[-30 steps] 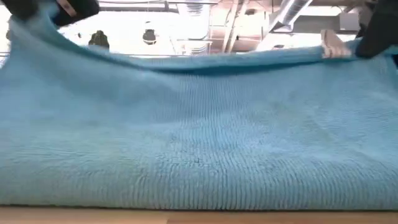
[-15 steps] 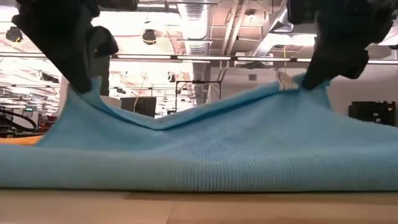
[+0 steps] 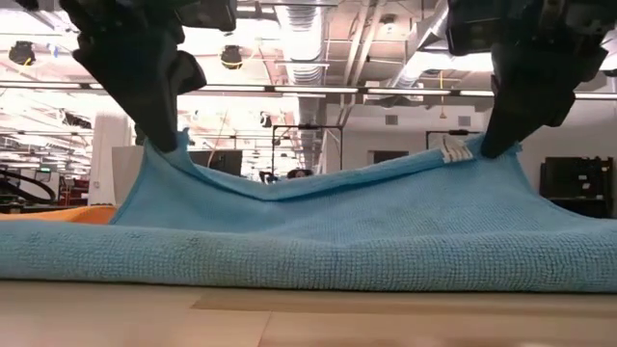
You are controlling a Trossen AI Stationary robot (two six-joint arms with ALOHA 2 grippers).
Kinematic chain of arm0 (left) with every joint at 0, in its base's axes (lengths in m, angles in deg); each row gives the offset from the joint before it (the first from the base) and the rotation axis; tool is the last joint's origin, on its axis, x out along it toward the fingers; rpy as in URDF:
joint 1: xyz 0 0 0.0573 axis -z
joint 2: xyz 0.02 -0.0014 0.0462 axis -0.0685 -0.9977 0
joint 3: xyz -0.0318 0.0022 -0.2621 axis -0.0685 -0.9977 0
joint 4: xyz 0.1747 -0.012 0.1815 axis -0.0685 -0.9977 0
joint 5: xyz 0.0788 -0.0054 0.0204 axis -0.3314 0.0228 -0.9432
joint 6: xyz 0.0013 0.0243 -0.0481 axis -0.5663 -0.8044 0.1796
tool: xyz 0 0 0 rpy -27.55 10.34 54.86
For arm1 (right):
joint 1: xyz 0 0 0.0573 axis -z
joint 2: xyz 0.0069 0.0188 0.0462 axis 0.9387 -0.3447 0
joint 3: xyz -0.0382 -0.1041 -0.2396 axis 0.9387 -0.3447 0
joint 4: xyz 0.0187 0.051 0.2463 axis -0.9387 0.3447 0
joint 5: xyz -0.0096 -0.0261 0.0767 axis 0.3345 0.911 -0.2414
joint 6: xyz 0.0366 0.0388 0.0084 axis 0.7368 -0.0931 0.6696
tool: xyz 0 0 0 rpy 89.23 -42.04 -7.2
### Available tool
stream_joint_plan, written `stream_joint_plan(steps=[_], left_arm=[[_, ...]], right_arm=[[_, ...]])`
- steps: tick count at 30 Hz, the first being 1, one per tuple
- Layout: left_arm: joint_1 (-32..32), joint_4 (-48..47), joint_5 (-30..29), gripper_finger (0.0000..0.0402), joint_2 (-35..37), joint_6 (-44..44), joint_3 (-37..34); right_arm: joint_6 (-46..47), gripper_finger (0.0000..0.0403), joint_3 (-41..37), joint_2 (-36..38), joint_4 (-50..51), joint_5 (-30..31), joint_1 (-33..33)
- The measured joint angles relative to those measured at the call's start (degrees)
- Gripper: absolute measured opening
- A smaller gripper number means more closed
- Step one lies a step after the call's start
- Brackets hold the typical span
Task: Fold microfiber towels
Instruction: Fold the blue towel
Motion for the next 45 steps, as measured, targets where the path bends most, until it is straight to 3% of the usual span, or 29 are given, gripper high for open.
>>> stream_joint_plan(steps=[10,25,40,45], left_arm=[[-0.1,-2.0,1.0,0.0,0.0,2.3,0.0],[0.0,-2.3,-2.6,0.0002,-0.5,1.7,0.1],[0.0,-2.6,-5.4,0.0106,-0.5,8.7,0.1],[1.8,5.6,-10.5,0.0105,-0.4,7.2,0.1]], right_arm=[[-2.1,0.0038,0.0,0.0,-0.2,0.2,2.3],[-3.2,0.0045,0.0,0.0,-0.1,0.2,2.7],[-1.7,0.0164,0.0,0.0,0.1,0.3,4.0],[-5.5,0.0182,0.1,0.9,-1.1,1.0,3.8]])
